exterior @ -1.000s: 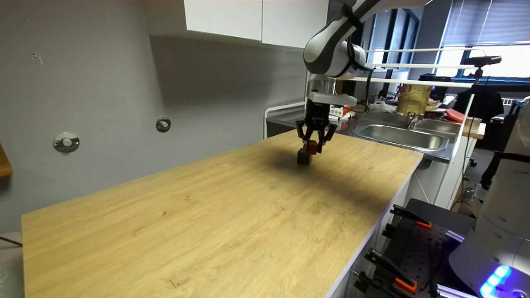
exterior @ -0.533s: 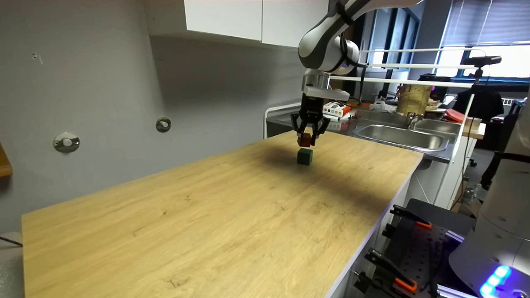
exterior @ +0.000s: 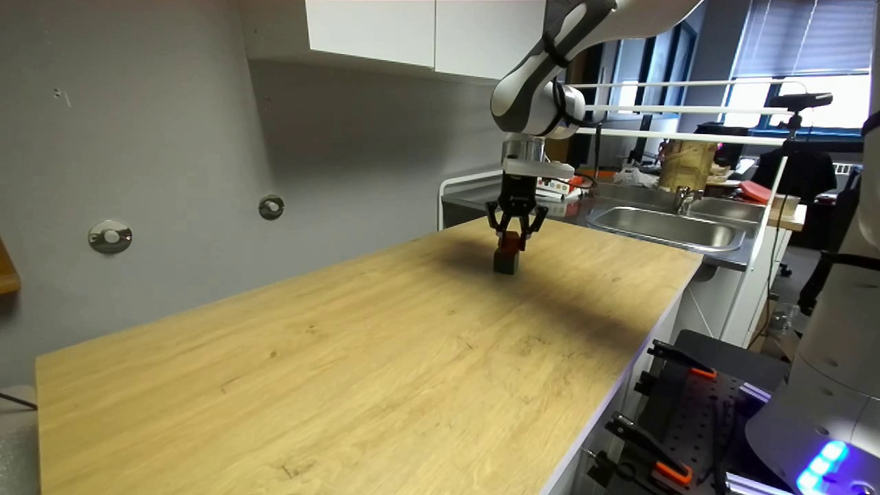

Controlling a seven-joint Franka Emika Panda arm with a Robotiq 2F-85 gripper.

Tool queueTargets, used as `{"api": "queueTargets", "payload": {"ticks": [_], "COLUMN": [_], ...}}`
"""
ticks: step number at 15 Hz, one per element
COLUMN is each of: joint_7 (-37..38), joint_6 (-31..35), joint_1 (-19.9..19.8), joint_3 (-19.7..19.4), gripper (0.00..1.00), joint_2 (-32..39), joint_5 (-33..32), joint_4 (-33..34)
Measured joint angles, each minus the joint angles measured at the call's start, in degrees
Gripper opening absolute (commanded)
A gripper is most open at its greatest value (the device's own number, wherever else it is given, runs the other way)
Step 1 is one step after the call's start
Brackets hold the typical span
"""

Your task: Place the orange block on the green one

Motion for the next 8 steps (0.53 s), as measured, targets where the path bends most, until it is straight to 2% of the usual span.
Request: {"api": "queueTargets", "payload": {"ticks": [5,6,7,8], "joint_7": [-0.1,-0.1,-0.1,-0.1], "joint_6": [-2.2,-2.6,-3.1,-3.5], "joint_1": [-0.9,-1.0,-1.1,-1.3], "joint_3": [-0.6,-0.6,-0.7,-0.7], "gripper": [0.18,0.27,0.68,0.69], "joint_2": [2.1,2.4,2.6,2.9], "joint_5": [0.1,0.1,0.1,0.1], "joint_4": [2.8,3.2,3.6,4.0]}}
